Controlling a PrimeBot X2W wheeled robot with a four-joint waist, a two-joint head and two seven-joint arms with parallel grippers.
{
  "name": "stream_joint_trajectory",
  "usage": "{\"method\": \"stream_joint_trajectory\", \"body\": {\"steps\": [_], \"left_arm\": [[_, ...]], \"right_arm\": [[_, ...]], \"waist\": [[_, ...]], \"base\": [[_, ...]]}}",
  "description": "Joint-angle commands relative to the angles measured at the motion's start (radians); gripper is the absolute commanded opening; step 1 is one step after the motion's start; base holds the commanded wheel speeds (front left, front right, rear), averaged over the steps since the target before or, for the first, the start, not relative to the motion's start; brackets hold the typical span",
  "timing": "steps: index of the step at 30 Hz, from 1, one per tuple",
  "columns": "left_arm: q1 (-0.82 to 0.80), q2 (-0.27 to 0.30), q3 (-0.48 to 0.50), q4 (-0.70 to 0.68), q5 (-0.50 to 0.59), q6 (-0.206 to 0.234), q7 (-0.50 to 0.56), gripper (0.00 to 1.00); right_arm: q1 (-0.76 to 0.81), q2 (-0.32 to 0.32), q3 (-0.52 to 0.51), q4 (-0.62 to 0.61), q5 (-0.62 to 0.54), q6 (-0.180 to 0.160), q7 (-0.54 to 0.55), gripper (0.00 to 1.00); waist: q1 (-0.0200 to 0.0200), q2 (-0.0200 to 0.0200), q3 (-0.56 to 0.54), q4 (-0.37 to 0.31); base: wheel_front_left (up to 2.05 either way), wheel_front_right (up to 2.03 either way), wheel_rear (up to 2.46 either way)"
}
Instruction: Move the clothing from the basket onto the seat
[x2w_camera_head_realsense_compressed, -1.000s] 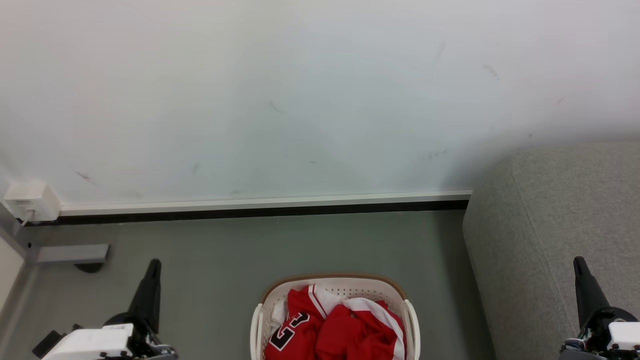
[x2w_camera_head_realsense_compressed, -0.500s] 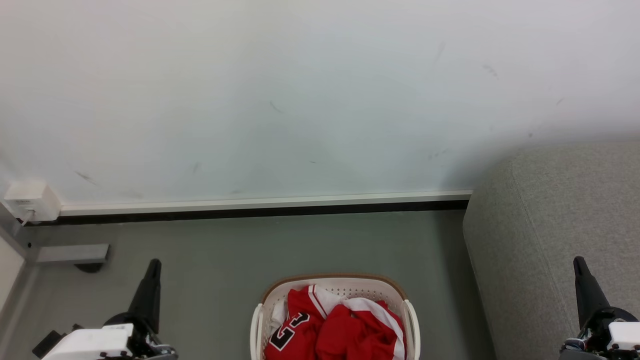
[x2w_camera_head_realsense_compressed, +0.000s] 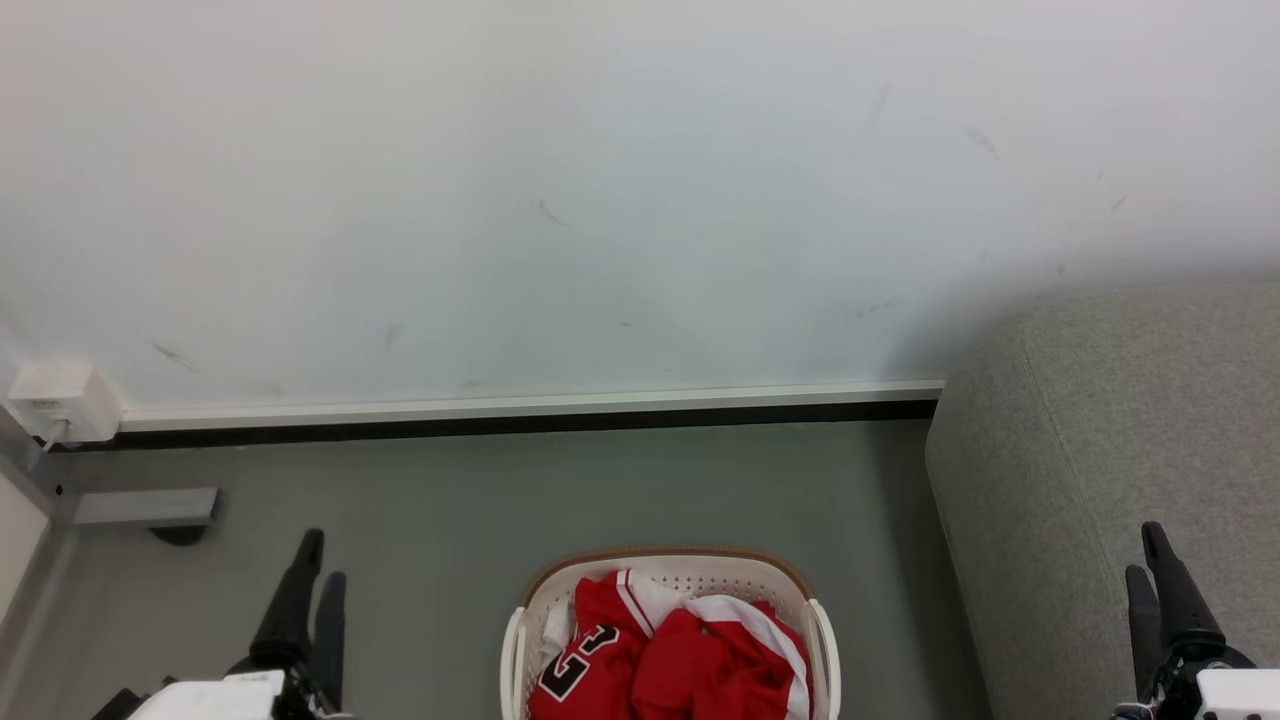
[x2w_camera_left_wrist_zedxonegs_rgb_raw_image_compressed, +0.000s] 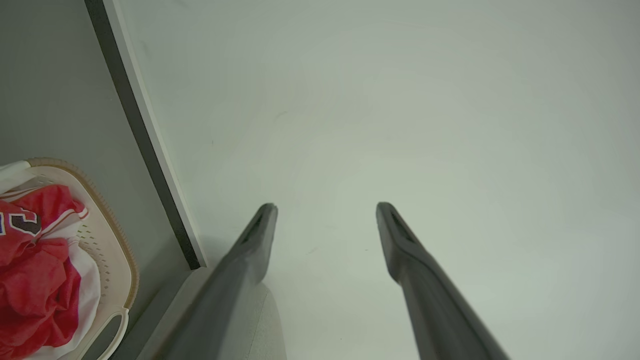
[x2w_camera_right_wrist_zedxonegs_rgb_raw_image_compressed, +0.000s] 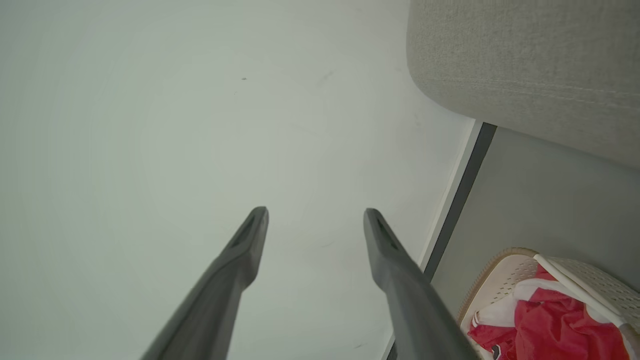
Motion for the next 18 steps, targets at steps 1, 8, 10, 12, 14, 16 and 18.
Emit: {"method": "stream_joint_trajectory", "body": {"steps": [1,8,10,12,14,16,18], "left_arm": [[-0.015,0.005,-0.01,-0.014,0.01,-0.006,-0.015,1.0],[-0.014,0.006,-0.017,-0.001,0.098,-0.01,-0.049,1.0],[-0.014,0.006,-0.018,-0.001,0.136,-0.008,-0.058,1.0],[-0.014,0.006,-0.019,-0.005,0.178,-0.005,-0.068,1.0],[-0.012,0.006,-0.022,-0.01,0.22,0.0,-0.076,1.0],[-0.009,0.007,-0.027,-0.015,0.266,0.006,-0.085,1.0],[-0.005,0.007,-0.033,-0.02,0.315,0.012,-0.094,1.0]], "right_arm": [[-0.014,-0.003,-0.016,-0.015,-0.037,0.0,-0.006,1.0],[-0.004,0.014,-0.026,-0.035,-0.222,0.0,-0.016,1.0],[-0.001,0.019,-0.027,-0.043,-0.28,0.0,-0.019,1.0],[0.002,0.023,-0.027,-0.05,-0.341,0.0,-0.021,1.0],[0.005,0.027,-0.028,-0.055,-0.401,0.0,-0.024,1.0],[0.009,0.031,-0.03,-0.057,-0.46,0.0,-0.026,1.0],[0.011,0.033,-0.033,-0.056,-0.52,0.0,-0.029,1.0]], "waist": [[0.0,0.0,0.0,0.0],[0.0,0.0,0.001,0.0],[0.0,0.0,0.001,0.0],[0.0,0.0,0.001,0.0],[0.0,0.0,0.002,-0.001],[0.0,0.0,0.002,-0.001],[0.0,0.0,0.002,-0.001]], "base": [[0.0,0.0,0.0],[0.0,0.0,0.0],[0.0,0.0,0.0],[0.0,0.0,0.0],[0.0,0.0,0.0],[0.0,0.0,0.0],[0.0,0.0,0.0]]}}
